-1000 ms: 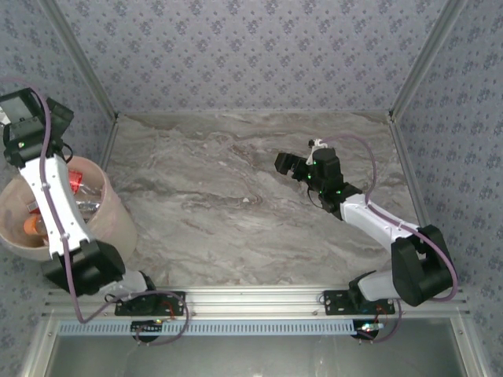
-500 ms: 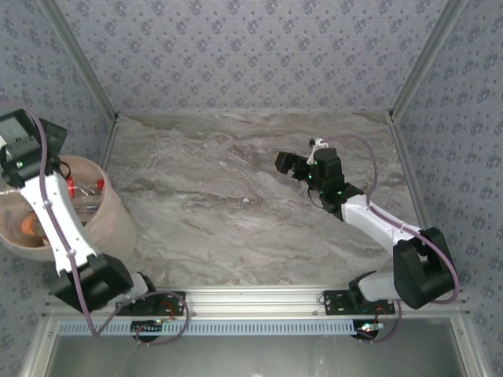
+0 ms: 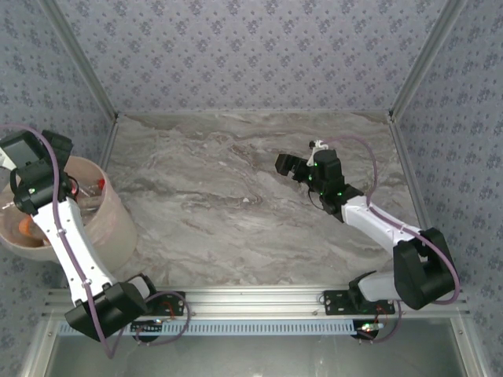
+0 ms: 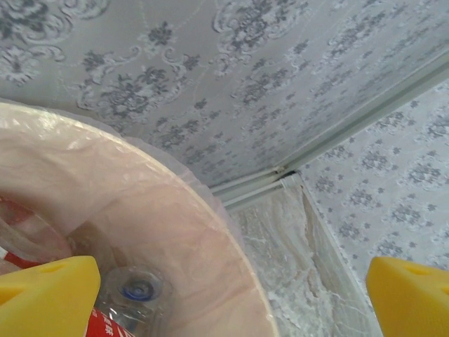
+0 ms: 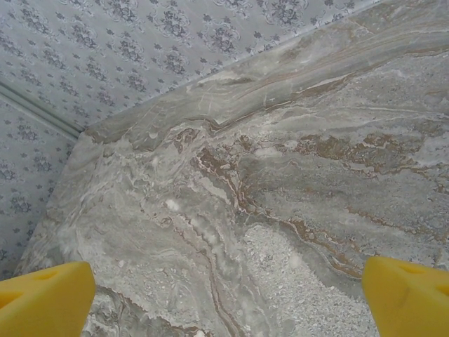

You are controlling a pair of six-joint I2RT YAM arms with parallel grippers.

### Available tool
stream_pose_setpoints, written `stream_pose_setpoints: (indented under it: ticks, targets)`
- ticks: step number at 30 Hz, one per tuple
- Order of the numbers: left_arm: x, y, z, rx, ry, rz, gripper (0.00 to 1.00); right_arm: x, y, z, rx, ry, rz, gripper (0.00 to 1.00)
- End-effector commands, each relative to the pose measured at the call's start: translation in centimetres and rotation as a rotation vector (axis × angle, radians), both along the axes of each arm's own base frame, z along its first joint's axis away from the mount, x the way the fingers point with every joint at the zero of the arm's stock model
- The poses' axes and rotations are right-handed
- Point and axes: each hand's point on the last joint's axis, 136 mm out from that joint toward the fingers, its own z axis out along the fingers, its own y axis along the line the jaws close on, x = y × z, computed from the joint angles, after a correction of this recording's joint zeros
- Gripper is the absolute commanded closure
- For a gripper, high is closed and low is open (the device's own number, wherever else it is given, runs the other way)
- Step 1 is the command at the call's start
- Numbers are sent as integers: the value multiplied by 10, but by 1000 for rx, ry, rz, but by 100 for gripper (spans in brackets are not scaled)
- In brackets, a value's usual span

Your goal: Put the plastic bottles in the bin

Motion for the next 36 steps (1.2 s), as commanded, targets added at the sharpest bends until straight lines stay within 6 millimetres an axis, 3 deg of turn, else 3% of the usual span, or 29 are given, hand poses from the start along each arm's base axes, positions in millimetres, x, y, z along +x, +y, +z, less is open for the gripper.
stream_pose_setpoints:
  ticks: [1,6,13,16,20,27,31,33,36]
  targets:
    - [-14,-28,-13,-116,3,-48,2,-6,0,9,4,-33,14,0]
    - [-21,-41,-10,-126,-28,-85,2,-12,-2,7,-8,-29,23,0]
    - [-19,-78,69,48,-184,-252,2,-16,-5,15,-28,-51,27,0]
    - [-11,-111,98,115,-281,-415,2,-18,-9,18,-46,-64,19,0]
    - [4,-162,114,192,-363,-640,2,-21,-20,28,-78,-96,-5,0]
    - [39,-260,87,306,-332,-990,2,-33,-53,38,-173,-141,-95,0]
    - [63,-312,49,448,-237,-1110,2,-41,-86,34,-261,-140,-206,0]
    - [77,-322,21,507,-157,-1122,2,-45,-105,31,-309,-136,-261,0]
    - [95,-314,-24,559,-34,-1081,2,-51,-131,23,-394,-135,-329,0]
